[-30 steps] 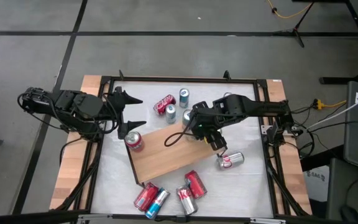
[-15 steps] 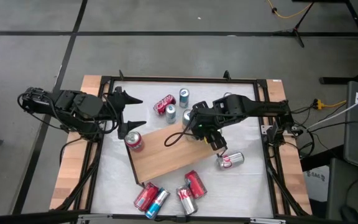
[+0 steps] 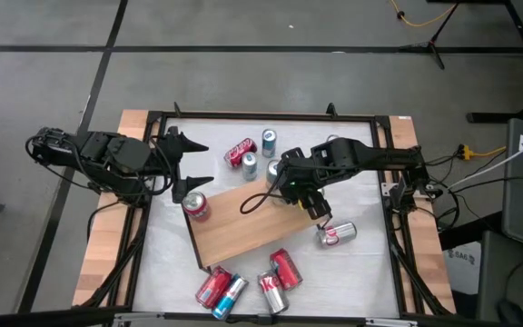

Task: Place canned beverage on shelf
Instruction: Put the blue soda can on the shelf aligned with the other blue soda can

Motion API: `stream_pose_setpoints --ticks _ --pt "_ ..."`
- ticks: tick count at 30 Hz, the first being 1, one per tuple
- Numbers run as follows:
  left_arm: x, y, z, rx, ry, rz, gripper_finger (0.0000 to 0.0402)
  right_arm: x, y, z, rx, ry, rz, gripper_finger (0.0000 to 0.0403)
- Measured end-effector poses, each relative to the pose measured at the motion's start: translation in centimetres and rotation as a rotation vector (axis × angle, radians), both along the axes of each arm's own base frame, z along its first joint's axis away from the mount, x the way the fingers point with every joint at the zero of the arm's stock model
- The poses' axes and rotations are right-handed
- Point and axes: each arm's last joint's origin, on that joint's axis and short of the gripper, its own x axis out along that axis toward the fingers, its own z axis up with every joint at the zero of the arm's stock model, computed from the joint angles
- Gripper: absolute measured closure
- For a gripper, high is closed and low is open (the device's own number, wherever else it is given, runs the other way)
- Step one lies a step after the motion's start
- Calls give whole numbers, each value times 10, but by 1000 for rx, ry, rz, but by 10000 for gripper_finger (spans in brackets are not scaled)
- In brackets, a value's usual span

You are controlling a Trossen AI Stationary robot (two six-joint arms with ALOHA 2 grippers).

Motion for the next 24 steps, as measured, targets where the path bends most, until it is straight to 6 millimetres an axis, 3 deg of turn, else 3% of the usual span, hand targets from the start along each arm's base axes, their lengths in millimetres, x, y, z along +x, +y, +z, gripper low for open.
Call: stream_pose_setpoints --ticks 19,24 --pt "0 0 0 0 0 0 7 0 0 0 0 0 1 166" --pt "0 0 0 0 0 0 7 0 0 0 0 -1 2 139"
